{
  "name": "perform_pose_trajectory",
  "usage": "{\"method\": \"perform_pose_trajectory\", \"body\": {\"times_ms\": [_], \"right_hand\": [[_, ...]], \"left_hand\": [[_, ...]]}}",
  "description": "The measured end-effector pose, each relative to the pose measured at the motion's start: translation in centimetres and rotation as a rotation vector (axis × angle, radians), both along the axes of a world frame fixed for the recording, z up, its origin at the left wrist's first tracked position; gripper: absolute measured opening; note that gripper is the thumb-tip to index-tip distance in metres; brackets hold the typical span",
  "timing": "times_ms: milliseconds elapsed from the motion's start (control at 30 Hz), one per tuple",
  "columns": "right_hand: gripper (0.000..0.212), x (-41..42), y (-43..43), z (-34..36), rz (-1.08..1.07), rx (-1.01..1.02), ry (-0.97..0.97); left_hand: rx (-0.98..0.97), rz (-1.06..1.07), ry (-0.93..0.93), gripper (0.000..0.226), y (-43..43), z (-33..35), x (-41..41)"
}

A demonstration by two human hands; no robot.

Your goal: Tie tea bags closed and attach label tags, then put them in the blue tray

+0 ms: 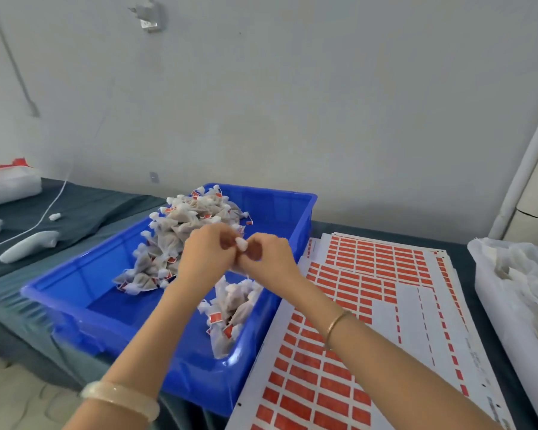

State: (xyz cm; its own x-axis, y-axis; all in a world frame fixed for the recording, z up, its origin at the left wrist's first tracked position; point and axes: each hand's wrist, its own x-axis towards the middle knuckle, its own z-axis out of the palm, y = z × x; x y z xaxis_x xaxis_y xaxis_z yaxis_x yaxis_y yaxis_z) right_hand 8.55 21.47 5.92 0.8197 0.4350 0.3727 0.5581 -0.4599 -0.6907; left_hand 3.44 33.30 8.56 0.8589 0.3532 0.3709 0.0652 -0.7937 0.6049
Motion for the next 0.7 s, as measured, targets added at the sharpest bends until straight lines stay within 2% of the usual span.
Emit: {"method": "perform_pose_trajectory", "body": {"times_ms": [133, 200, 267, 333, 433, 533, 600, 700], "right_hand": [[0.03, 0.2, 1.7, -1.6, -0.05, -0.332, -0.019], [0.03, 0.4, 1.9, -2.4, -0.068, -0.468, -0.04], [0.03, 0.4, 1.8, -2.7, -0.034, -0.509, -0.05], [0.035, 0.1, 0.9, -2.7, 0.011, -0.448, -0.039], [0.034, -1.4, -2.0, -2.6, 0.018, -0.177, -0.044], [0.03, -3.9, -7.0, -2.9, -0.094, -0.008, -0.067], [0.032, -5.1, -11.3, -2.9, -0.214, 0.007, -0.072], [0.031, -6.7, -19.2, -1.6, -0.419, -0.007, -0.099]], "left_hand": [[-0.109, -0.076, 0.169, 0.017, 1.9, -2.3, -0.1], [-0.067, -0.123, 0.272, 0.019, 2.0, -3.5, 0.0], [0.007, -0.139, 0.353, 0.024, 2.0, -4.0, 0.1], [0.049, -0.13, 0.414, 0.04, 1.7, -3.9, 0.1], [0.217, -0.077, 0.385, 0.055, 0.3, -3.3, 0.1], [0.279, -0.097, 0.188, 0.051, -3.5, -2.3, -0.2], [0.236, -0.231, 0.087, 0.041, -7.0, -1.6, -0.5], [0.16, -0.45, 0.031, 0.031, -13.0, -0.8, -0.8]]}}
